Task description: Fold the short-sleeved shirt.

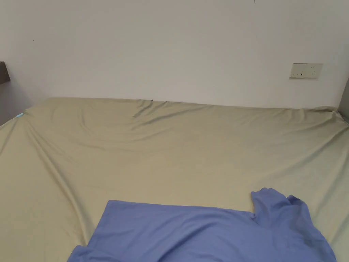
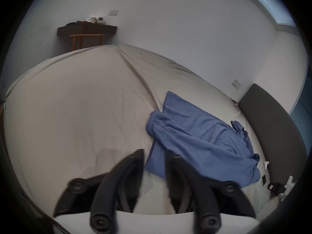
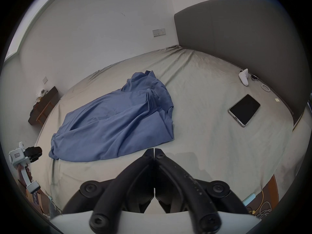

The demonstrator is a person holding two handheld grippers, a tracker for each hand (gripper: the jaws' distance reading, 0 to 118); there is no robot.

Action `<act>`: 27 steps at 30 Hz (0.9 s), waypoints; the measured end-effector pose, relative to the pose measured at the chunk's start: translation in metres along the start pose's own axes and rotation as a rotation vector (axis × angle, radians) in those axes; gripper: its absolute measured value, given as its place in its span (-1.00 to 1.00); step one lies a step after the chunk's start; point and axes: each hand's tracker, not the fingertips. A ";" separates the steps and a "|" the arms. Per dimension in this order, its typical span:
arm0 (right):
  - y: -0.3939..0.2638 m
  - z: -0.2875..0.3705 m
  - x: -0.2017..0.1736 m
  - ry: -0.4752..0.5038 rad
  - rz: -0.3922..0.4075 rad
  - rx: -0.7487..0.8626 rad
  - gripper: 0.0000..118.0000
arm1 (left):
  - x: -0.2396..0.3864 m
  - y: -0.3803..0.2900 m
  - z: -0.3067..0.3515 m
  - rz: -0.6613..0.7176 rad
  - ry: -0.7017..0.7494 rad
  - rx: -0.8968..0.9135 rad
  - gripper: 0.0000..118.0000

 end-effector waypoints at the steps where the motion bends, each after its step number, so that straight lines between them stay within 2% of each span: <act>1: 0.002 0.000 -0.003 0.003 -0.001 0.002 -0.99 | 0.001 0.003 -0.013 -0.027 0.014 -0.042 -0.31; 4: 0.006 0.000 -0.012 0.026 0.001 0.008 -0.99 | 0.007 0.004 -0.046 -0.148 0.089 -0.137 -0.24; 8: 0.012 -0.005 -0.013 0.033 0.007 0.008 -0.98 | 0.009 0.000 -0.070 -0.132 0.061 -0.196 -0.26; 10: 0.011 -0.011 -0.012 0.012 0.007 -0.014 -0.98 | 0.018 -0.001 -0.056 -0.195 0.110 -0.158 -0.98; 12: 0.010 -0.016 -0.016 -0.008 0.018 -0.029 -0.95 | 0.012 0.002 -0.055 -0.112 0.071 -0.212 -0.97; 13: 0.010 -0.020 -0.014 -0.018 0.021 -0.033 -0.82 | 0.009 0.002 -0.054 -0.084 0.043 -0.228 -0.97; 14: 0.011 -0.023 -0.012 -0.029 0.017 -0.039 -0.49 | 0.006 -0.005 -0.056 -0.111 0.060 -0.212 -0.97; 15: 0.013 -0.026 -0.009 -0.030 0.006 -0.043 0.14 | 0.006 -0.007 -0.057 -0.116 0.067 -0.209 -0.97; 16: 0.016 -0.032 -0.005 -0.036 -0.015 -0.052 0.42 | 0.005 -0.008 -0.059 -0.121 0.071 -0.203 -0.97; 17: 0.018 -0.038 -0.002 -0.036 -0.036 -0.063 0.60 | 0.004 -0.008 -0.060 -0.116 0.076 -0.199 -0.97; 20: 0.020 -0.065 0.018 -0.034 -0.097 -0.077 0.64 | 0.007 -0.009 -0.059 -0.109 0.090 -0.197 -0.97; 25: 0.029 -0.102 0.027 -0.083 -0.101 -0.103 0.62 | 0.016 -0.007 -0.063 -0.160 0.116 -0.211 -0.97; 27: 0.030 -0.111 0.025 -0.086 -0.092 -0.104 0.46 | 0.028 -0.009 -0.059 -0.171 0.129 -0.213 -0.97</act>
